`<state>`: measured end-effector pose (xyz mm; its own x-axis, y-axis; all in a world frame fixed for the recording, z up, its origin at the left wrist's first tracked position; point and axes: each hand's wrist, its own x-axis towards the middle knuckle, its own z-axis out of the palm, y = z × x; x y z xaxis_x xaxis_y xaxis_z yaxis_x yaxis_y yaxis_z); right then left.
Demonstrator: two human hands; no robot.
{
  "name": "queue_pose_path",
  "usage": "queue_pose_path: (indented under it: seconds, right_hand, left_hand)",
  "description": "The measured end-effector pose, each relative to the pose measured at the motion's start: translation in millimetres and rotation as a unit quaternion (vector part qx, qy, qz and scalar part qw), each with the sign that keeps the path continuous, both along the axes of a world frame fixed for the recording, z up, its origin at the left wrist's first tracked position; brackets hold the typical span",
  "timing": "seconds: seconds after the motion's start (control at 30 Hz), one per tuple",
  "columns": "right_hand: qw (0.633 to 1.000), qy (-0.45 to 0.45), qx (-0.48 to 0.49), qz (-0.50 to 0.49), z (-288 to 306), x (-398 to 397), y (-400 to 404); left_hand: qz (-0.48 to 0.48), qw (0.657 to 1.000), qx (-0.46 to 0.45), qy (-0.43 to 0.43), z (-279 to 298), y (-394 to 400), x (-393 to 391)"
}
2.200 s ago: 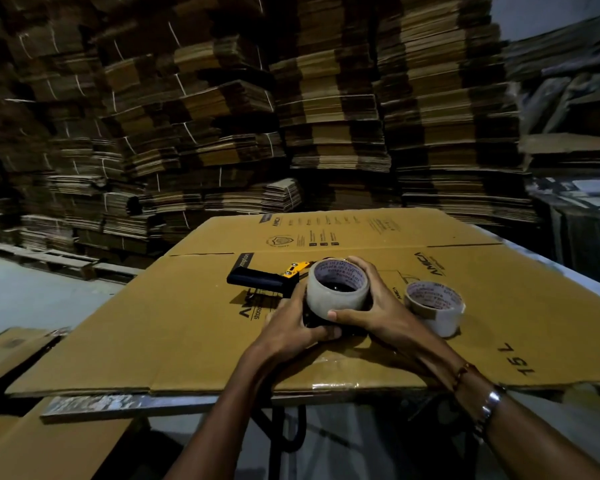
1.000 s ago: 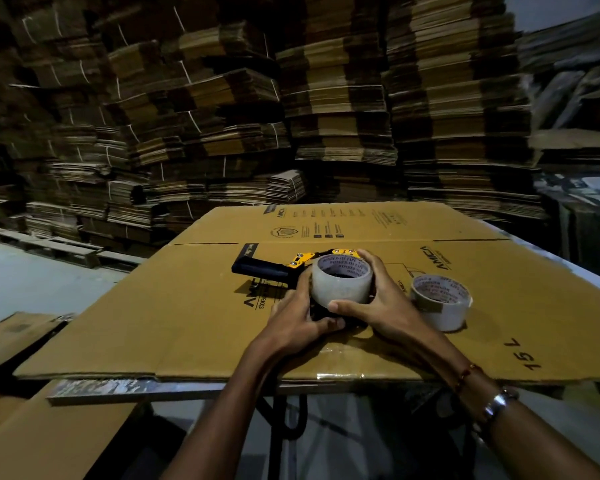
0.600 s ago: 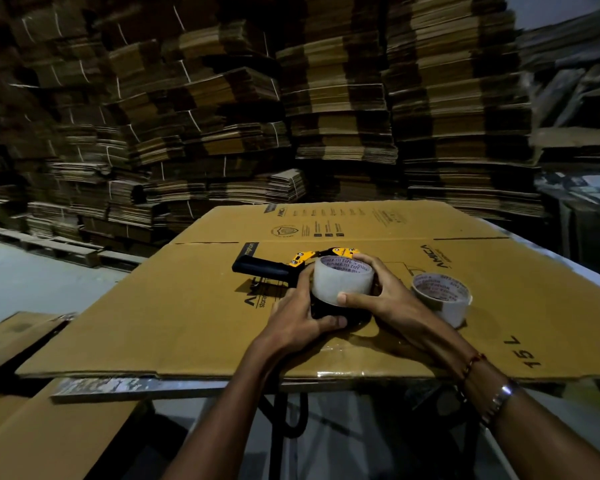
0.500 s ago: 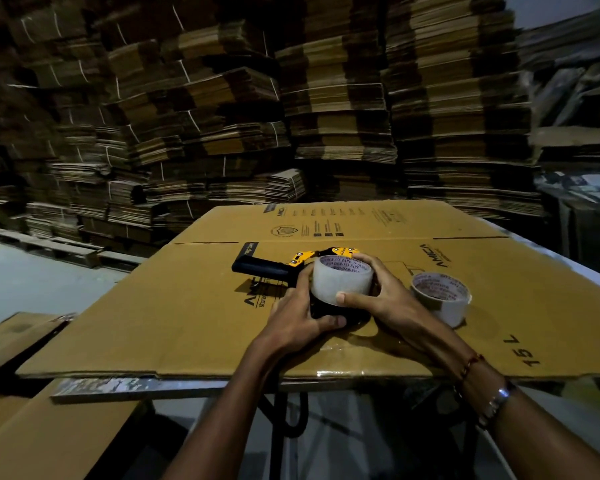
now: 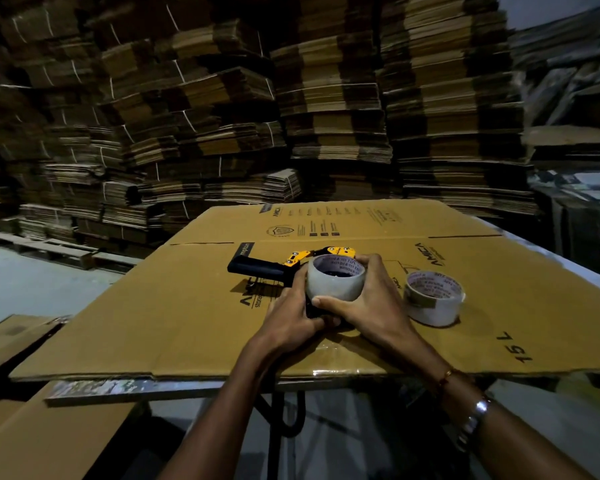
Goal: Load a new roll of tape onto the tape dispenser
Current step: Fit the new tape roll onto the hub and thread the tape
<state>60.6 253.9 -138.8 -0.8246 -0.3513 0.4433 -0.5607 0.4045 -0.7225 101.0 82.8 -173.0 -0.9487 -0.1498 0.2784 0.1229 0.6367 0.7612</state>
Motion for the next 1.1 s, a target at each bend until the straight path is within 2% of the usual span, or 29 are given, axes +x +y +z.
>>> queue_pose_path:
  seconds: [0.07,0.17,0.23,0.33,0.57,0.8,0.9,1.0,1.1]
  right_hand:
    - [0.995,-0.072,-0.029,0.059,2,-4,8]
    - [0.955,-0.209,-0.091,0.191,8,-18,26]
    - [0.941,-0.234,-0.071,0.236,9,-31,32]
    - [0.938,-0.235,-0.054,0.249,10,-38,30]
    - [0.962,-0.159,-0.083,0.205,3,-25,21]
    - [0.995,-0.052,-0.043,0.069,-4,-16,6]
    - [0.998,-0.025,-0.031,0.052,-2,-10,3]
    - [0.991,-0.081,-0.012,0.107,8,-15,11]
    - [0.964,-0.173,-0.03,0.201,18,-22,24]
  left_hand:
    - [-0.008,1.0,0.009,-0.002,0,0,1]
    - [-0.011,1.0,0.018,-0.004,1,-1,1]
    - [-0.015,1.0,0.016,-0.008,0,-3,0]
    - [-0.022,0.999,0.026,-0.013,-1,-4,-1]
    - [-0.01,0.999,0.031,-0.006,-2,-4,-3]
    - [-0.007,0.999,0.033,-0.005,-3,-3,-3]
    - [-0.007,0.999,0.033,-0.008,-3,-3,-3]
    - [-0.018,0.999,0.046,-0.002,-3,-3,-2]
    - [-0.025,0.998,0.06,-0.002,-2,-4,-2]
